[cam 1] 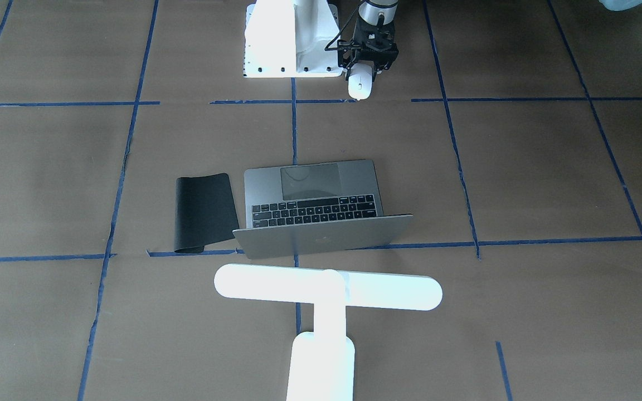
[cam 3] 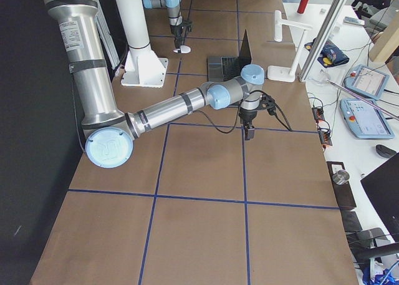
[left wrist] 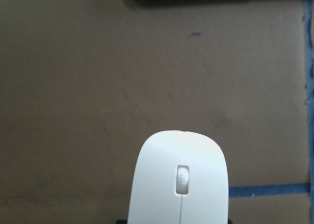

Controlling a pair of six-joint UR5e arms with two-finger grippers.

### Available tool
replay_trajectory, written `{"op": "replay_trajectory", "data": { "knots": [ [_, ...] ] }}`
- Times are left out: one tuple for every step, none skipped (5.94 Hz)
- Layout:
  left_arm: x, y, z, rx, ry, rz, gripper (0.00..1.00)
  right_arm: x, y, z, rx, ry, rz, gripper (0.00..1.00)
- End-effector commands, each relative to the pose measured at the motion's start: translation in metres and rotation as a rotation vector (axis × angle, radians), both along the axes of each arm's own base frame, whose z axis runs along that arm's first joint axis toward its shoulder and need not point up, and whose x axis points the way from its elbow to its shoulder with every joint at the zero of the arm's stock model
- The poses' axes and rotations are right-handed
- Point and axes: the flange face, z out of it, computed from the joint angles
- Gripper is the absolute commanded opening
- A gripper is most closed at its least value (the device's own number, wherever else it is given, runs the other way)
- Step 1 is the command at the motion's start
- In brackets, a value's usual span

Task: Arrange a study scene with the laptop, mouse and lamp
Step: 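Grasp the white mouse with the left gripper and lift it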

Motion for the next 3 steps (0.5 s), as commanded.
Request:
{"op": "replay_trajectory", "data": {
  "knots": [
    [0.038, -0.081, -0.064, -0.032, -0.004, -0.053, 0.03, 0.023, 0.012, 0.024, -0.007, -0.034, -0.042, 1.0],
    [0.072, -0.113, -0.102, -0.032, 0.015, -0.086, 0.02, 0.043, 0.018, 0.035, -0.007, -0.059, -0.048, 1.0],
    [0.094, -0.147, -0.14, -0.028, 0.046, -0.121, 0.01, 0.058, 0.027, 0.048, 0.002, -0.062, -0.063, 1.0]
  ]
}}
